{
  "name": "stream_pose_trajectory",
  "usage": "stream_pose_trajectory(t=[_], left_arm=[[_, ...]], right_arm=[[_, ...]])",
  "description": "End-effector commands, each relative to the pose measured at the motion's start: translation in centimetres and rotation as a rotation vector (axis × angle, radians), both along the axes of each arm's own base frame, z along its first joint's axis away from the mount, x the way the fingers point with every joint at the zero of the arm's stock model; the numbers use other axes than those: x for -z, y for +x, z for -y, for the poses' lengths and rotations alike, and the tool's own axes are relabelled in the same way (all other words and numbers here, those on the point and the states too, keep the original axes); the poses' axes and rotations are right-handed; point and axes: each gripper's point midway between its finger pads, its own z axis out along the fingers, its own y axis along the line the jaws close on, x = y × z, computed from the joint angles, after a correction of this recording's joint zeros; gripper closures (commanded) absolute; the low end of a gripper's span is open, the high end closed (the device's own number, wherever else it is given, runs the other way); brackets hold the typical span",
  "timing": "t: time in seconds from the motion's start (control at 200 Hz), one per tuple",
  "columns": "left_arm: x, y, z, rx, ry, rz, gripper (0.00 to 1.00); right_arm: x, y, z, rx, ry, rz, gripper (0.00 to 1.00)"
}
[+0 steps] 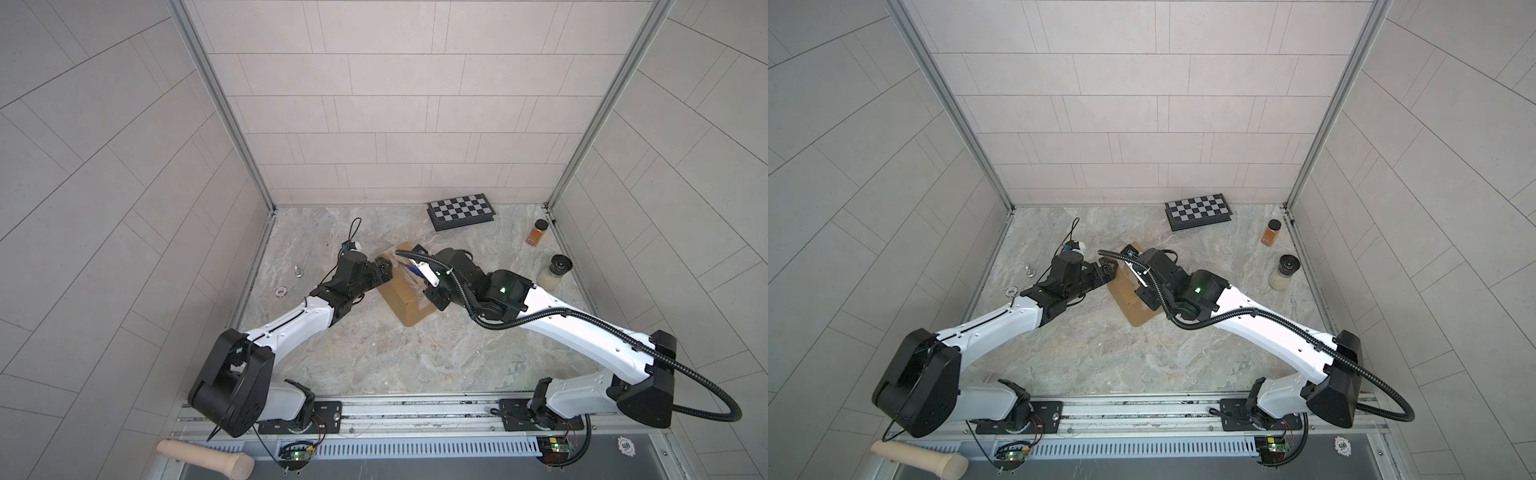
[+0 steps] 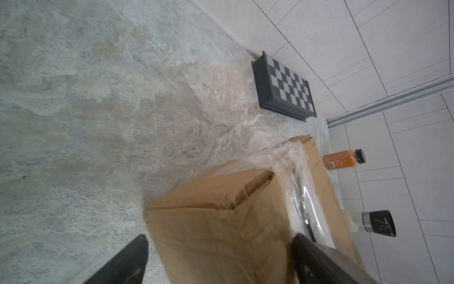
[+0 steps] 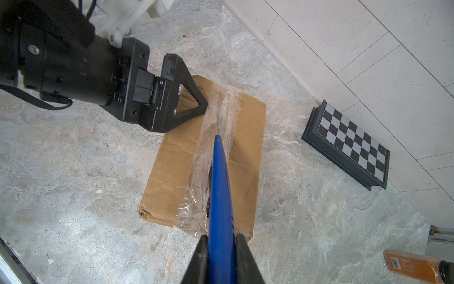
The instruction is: Unpack the express box
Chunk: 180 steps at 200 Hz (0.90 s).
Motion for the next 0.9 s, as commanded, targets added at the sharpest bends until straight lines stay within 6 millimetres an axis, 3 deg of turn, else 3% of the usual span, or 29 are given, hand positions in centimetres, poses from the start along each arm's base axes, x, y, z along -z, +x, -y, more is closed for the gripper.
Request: stream_pose_trajectory(t=[0.0,0.115,0.31,0.441,0.576,0.896], left_arm=[[2.1,-1.0,-0.6,0.005,0.052,-0.055,0.06],[0.3,-0.9,-0.1,0.031,0.015,0.006,0.06],[-4.9,-0.9,-0.3,0.044,-0.013,0.147,0.02],[-6.3,-1.0,-0.7,0.039,0.005,0.177,0.0],[-5.4,-0.5,-0.7,0.029,0.04,0.123,0.0],[-0.1,0.5,-1.6,-0.012,0.204,-0.043,0.01]], right_arm=[[1.2,0.4,0.4,0.019,-0.053,0.001,1.0],[1.5,0.4,-0.1,0.008,-0.048,-0.011,1.0],[1.5,0.3,-0.2,0.003,-0.035,-0.014,1.0],[1.4,0.2,-0.1,0.0,-0.037,-0.014,1.0],[1.5,0.0,-0.1,-0.004,-0.039,-0.019,1.0],[1.0,0.1,0.4,0.009,-0.043,-0.004,1.0]])
